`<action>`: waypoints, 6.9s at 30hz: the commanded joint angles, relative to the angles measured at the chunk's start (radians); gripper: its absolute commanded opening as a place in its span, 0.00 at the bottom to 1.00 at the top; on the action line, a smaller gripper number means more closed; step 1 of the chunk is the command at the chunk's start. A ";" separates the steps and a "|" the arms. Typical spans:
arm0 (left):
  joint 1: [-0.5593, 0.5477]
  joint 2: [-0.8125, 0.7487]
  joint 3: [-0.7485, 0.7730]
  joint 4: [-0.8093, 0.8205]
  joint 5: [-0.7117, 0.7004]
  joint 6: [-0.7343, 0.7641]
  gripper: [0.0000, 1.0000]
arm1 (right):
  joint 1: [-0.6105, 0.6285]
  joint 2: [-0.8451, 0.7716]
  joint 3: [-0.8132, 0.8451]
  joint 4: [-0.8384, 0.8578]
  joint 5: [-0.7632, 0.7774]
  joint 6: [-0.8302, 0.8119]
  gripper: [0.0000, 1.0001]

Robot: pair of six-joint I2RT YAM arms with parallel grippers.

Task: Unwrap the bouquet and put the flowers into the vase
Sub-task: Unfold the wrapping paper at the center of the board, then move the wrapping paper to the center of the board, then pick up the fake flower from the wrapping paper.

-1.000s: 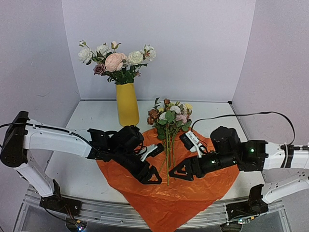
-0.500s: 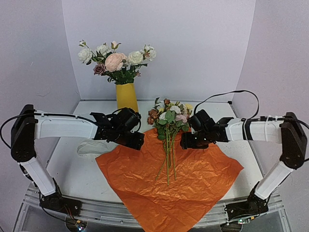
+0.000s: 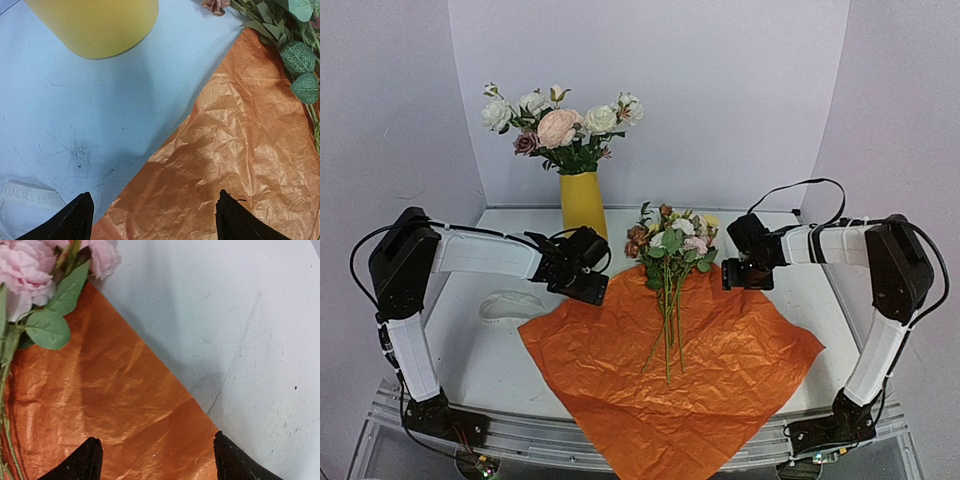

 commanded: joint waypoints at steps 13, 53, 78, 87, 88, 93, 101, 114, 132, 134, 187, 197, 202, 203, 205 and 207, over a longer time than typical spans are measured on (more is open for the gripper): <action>0.108 0.015 0.009 0.059 0.245 0.070 0.79 | -0.167 0.101 0.077 -0.049 -0.136 -0.152 0.71; 0.177 0.285 0.221 0.095 0.469 0.198 0.47 | -0.203 0.165 0.125 -0.042 -0.237 -0.240 0.00; 0.207 0.371 0.361 0.094 0.316 0.174 0.00 | -0.246 0.274 0.321 -0.056 -0.215 -0.203 0.00; 0.210 0.272 0.300 0.082 0.363 0.211 0.37 | -0.249 0.173 0.284 -0.068 -0.220 -0.219 0.39; 0.210 0.266 0.295 0.080 0.360 0.211 0.41 | -0.249 0.159 0.282 -0.068 -0.221 -0.219 0.40; 0.203 0.139 0.227 0.066 0.341 0.202 0.53 | -0.234 0.038 0.215 -0.049 -0.244 -0.199 0.48; 0.026 -0.008 0.150 0.063 0.233 0.137 0.59 | -0.086 -0.084 0.098 0.127 -0.332 -0.071 0.49; -0.036 -0.174 -0.067 0.220 0.313 -0.027 0.57 | 0.014 0.117 0.131 0.383 -0.423 0.168 0.47; -0.037 -0.276 -0.230 0.330 0.360 -0.077 0.57 | 0.124 0.124 -0.018 0.495 -0.435 0.256 0.34; -0.036 -0.284 -0.237 0.329 0.355 -0.073 0.57 | 0.128 0.132 -0.022 0.502 -0.434 0.264 0.30; -0.037 -0.368 -0.294 0.338 0.303 -0.059 0.57 | 0.128 -0.063 -0.066 0.455 -0.157 0.392 0.00; -0.036 -0.325 -0.249 0.357 0.338 -0.051 0.57 | 0.152 -0.024 0.011 0.358 -0.197 0.239 0.00; -0.036 -0.278 -0.203 0.381 0.379 -0.061 0.57 | 0.152 0.003 0.086 0.146 0.069 0.202 0.00; -0.036 -0.277 -0.202 0.383 0.379 -0.061 0.57 | 0.152 -0.007 0.083 0.144 0.076 0.197 0.00; -0.036 -0.278 -0.200 0.400 0.381 -0.062 0.57 | 0.152 -0.036 0.076 0.145 0.096 0.175 0.00; -0.036 -0.279 -0.201 0.410 0.381 -0.068 0.57 | 0.152 -0.062 0.076 0.145 0.130 0.147 0.00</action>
